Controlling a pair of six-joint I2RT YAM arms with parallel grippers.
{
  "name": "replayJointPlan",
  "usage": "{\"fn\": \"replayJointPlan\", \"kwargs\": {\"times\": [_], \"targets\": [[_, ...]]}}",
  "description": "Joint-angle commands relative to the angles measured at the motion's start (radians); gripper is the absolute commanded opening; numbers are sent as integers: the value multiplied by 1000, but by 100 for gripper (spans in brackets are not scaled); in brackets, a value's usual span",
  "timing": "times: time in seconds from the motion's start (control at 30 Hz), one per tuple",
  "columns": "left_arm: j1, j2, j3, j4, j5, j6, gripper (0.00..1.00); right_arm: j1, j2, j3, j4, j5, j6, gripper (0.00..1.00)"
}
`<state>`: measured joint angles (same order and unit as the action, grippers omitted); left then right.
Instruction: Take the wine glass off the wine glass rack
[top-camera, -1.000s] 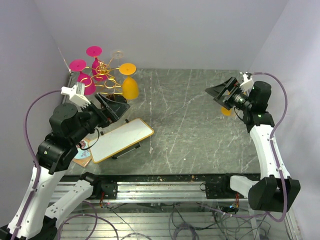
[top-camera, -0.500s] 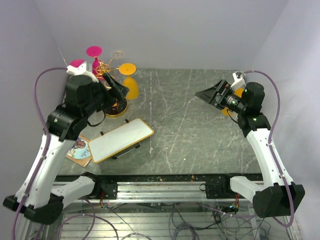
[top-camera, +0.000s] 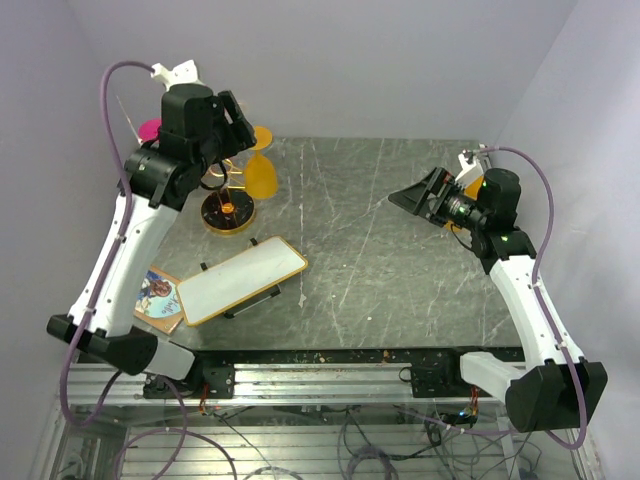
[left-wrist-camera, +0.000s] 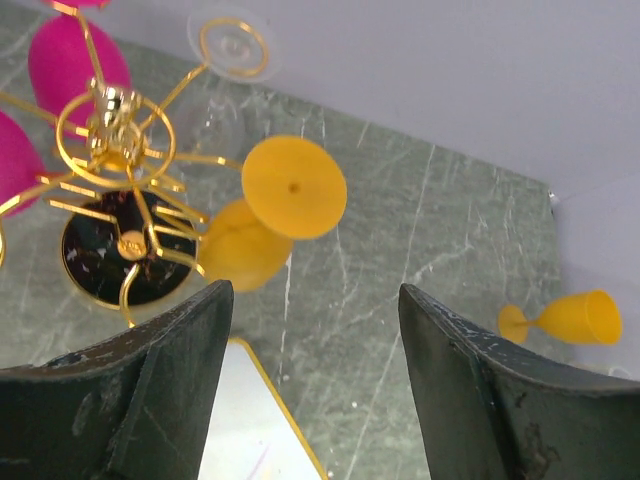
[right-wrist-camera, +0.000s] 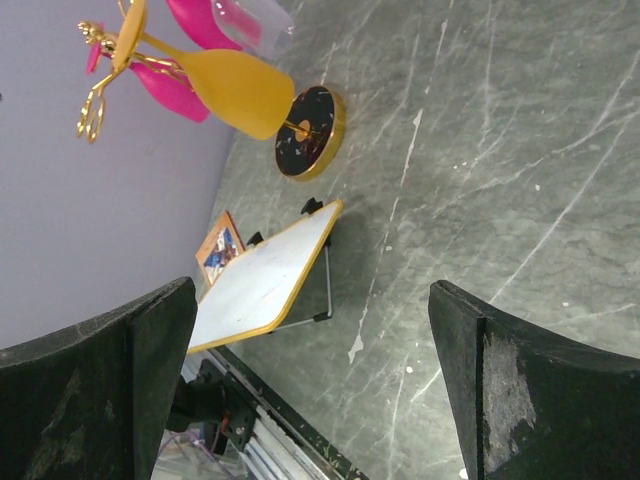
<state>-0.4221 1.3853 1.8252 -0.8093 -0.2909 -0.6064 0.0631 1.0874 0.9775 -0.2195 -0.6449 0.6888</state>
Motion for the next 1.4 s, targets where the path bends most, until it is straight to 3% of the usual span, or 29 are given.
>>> {"fn": "replayJointPlan", "kwargs": {"times": [0.0, 0.17, 0.63, 1.37], "targets": [[23, 107, 117, -32, -12, 100, 77, 4, -13, 16, -29, 20, -55, 100], [75, 207, 190, -70, 103, 111, 72, 4, -24, 14, -38, 38, -75, 100], [166, 286, 144, -10, 191, 38, 66, 3, -19, 8, -47, 51, -84, 100], [167, 411, 206, -4, 246, 20, 59, 4, -4, 1, -40, 53, -83, 100]]}}
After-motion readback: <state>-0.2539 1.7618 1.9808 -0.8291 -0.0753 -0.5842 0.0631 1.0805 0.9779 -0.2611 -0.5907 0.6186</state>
